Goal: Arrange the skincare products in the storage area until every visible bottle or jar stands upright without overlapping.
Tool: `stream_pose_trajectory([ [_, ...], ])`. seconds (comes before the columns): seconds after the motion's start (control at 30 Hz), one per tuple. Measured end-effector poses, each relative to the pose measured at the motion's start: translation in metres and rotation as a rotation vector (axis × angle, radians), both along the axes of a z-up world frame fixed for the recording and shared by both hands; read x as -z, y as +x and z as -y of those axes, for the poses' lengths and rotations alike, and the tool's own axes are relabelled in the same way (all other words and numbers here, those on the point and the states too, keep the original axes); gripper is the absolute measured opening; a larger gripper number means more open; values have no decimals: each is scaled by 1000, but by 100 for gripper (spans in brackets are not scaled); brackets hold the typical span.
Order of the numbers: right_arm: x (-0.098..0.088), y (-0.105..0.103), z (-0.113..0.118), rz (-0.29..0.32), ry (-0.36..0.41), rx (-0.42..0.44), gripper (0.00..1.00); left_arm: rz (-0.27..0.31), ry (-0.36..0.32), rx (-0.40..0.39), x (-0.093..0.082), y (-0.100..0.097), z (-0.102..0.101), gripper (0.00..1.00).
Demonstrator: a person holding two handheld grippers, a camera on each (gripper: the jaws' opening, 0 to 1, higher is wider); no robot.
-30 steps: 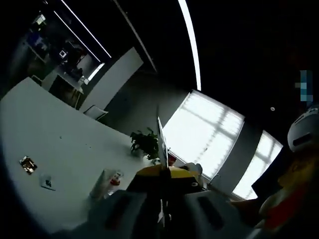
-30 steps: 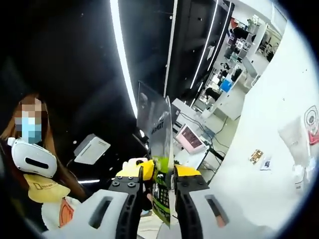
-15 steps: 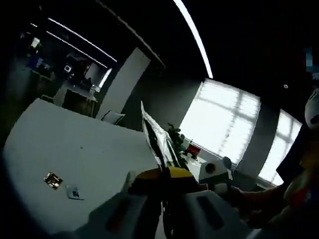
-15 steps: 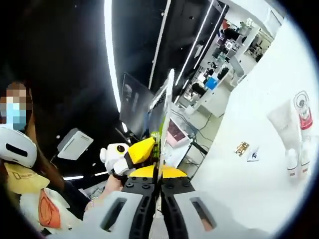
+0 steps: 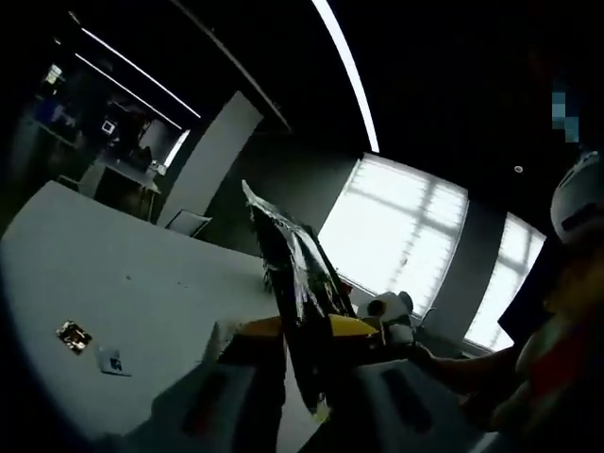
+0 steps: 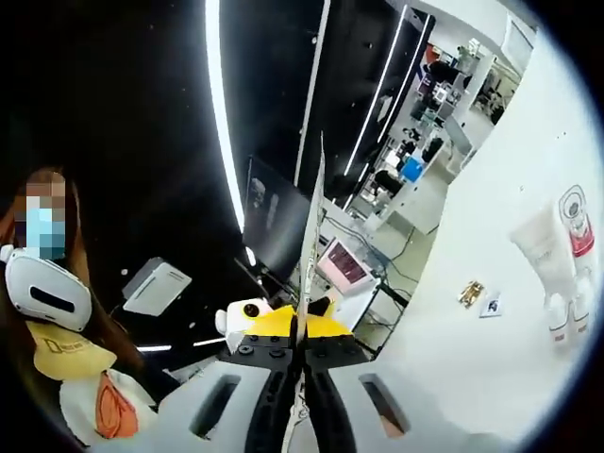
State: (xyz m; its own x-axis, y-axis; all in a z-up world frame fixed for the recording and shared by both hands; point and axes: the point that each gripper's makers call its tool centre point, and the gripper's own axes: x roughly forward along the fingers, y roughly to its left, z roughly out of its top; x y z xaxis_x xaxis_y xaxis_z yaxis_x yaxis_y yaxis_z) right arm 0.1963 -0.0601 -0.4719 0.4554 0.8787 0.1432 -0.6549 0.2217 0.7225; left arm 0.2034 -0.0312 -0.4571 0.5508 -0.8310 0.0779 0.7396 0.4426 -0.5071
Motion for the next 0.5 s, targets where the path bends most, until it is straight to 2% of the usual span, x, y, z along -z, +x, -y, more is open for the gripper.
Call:
stream_pose_trajectory([
  [0.03, 3, -1, -1, -4, -14, -7, 1, -33, -25, 21, 0, -3, 1, 0],
  [0.07, -1, 0, -1, -12, 23, -14, 1, -40, -19, 5, 1, -1, 1, 0],
  [0.1, 0, 1, -1, -22, 27, -8, 1, -21, -21, -2, 1, -1, 0, 0],
  [0.13, 4, 4, -2, -22, 0, 15, 1, -41, -73, 28, -4, -5, 3, 0],
  [0.17, 1, 3, -2, -8, 11, 19, 1, -77, -98, 15, -5, -4, 2, 0],
  [0.23, -2, 4, -3, -13, 32, 23, 1, -60, -123, 21, -9, -5, 0, 0],
  [0.37, -5, 0, -7, -20, 28, 1, 1, -70, -131, 19, -5, -2, -5, 0],
  [0.43, -7, -1, -7, -20, 31, -8, 1, -50, -104, -6, -2, -2, -5, 1],
  [0.5, -8, 0, -5, -30, 51, -7, 1, -64, -82, -16, 3, 0, -5, 5],
])
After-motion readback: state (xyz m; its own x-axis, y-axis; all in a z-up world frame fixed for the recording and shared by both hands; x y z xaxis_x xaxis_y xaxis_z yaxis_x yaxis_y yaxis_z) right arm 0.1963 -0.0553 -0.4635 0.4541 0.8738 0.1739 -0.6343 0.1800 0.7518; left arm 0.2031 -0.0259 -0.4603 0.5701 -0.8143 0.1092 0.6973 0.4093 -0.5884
